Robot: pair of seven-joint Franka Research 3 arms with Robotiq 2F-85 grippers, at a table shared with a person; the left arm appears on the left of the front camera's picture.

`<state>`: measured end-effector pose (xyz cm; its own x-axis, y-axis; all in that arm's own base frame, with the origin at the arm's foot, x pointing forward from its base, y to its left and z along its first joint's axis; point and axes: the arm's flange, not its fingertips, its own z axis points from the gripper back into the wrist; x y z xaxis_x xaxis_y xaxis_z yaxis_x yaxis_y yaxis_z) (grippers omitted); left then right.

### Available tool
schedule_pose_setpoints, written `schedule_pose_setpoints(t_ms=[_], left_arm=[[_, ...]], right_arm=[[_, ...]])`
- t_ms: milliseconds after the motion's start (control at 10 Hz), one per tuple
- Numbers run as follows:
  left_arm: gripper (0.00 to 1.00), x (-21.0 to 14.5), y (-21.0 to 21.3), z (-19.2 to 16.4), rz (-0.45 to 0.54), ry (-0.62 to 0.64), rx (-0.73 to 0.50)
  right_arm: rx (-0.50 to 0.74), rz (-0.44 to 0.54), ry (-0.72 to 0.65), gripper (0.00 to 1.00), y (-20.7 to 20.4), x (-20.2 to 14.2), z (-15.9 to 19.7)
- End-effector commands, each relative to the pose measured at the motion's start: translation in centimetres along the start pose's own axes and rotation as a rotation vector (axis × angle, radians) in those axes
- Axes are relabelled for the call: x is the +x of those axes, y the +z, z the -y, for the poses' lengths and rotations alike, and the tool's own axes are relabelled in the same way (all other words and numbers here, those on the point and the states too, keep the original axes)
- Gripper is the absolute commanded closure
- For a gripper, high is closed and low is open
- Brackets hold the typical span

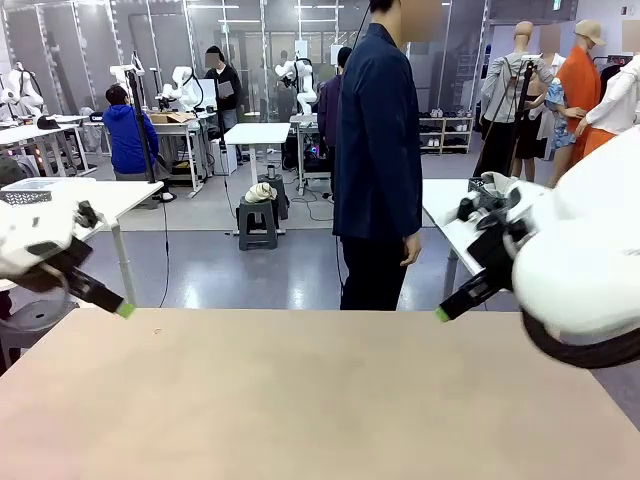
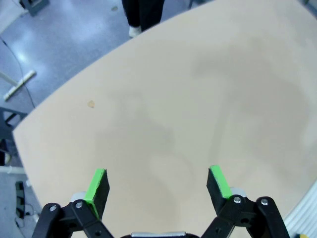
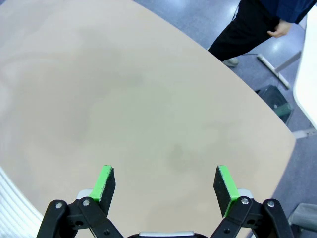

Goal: Fold the towels and place them in the basket.
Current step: When a person lays out a Towel with hook on the table, fold it in half twice.

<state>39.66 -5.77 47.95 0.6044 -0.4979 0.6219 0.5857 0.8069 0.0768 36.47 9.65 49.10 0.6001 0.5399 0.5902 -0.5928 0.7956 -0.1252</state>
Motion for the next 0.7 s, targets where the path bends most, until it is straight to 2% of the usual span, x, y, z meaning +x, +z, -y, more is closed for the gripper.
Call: schedule_pose_setpoints(t_ms=[0,300,600], left_arm=[[0.00,1.0,5.3,-2.0,0.025,-0.016,-0.069],[0.00,1.9,11.8,-3.1,0.054,-0.042,-0.046],[0.00,0.6,16.6,-5.1,0.116,-0.091,-0.064]], right_arm=[[-0.020,-0.020,0.019,0.00,6.8,-3.2,-0.8],[-0.097,0.013,0.024,0.00,14.2,-3.1,-1.8],[-0.119,0.051,0.063,0.00,18.6,-3.9,-1.9]])
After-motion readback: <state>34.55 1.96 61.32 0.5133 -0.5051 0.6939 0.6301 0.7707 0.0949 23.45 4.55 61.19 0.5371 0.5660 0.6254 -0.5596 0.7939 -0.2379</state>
